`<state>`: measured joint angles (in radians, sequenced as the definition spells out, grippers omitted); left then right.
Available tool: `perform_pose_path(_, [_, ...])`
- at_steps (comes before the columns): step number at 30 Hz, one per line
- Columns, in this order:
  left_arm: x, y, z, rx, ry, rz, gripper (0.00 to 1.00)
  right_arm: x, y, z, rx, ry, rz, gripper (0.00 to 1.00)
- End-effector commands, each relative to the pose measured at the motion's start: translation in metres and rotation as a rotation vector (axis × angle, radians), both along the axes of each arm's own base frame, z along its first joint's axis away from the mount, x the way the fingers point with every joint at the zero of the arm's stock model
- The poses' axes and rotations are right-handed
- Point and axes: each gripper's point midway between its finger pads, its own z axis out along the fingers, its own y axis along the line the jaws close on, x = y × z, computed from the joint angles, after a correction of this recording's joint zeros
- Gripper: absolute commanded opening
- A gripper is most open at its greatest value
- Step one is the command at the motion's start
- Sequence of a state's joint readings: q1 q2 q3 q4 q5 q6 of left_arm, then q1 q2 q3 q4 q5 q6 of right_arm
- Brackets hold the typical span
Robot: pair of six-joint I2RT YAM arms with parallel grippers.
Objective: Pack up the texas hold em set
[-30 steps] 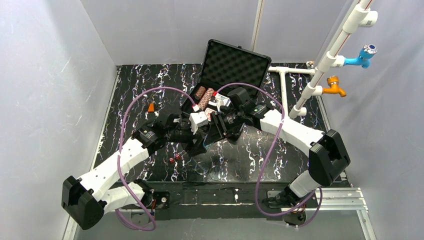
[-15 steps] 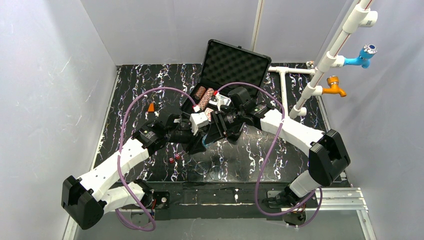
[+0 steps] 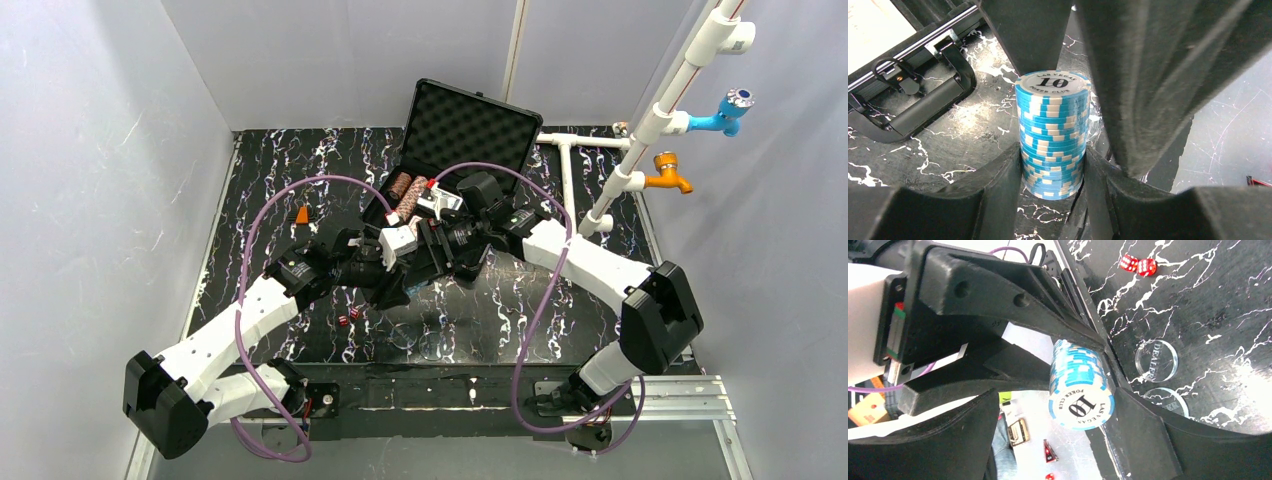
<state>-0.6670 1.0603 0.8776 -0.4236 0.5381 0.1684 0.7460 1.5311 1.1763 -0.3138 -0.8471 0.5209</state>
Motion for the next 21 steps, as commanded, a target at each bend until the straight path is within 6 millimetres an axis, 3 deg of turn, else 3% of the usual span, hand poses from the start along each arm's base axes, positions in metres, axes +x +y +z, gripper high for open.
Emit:
perform_pose_path(1, [-0.002, -0.002, 0.014, -0.039, -0.037, -0.020, 0.00, 0.004, 0.003, 0.041, 0.100, -0.116, 0.002, 0.97])
perform_pose_path(9, [0.001, 0.000, 0.017, -0.035, -0.053, 0.001, 0.00, 0.036, -0.014, 0.031, -0.044, -0.287, -0.184, 0.98])
perform_pose_path(21, [0.013, 0.005, 0.020, 0.003, -0.065, 0.070, 0.00, 0.084, -0.080, 0.035, -0.278, -0.558, -0.551, 0.98])
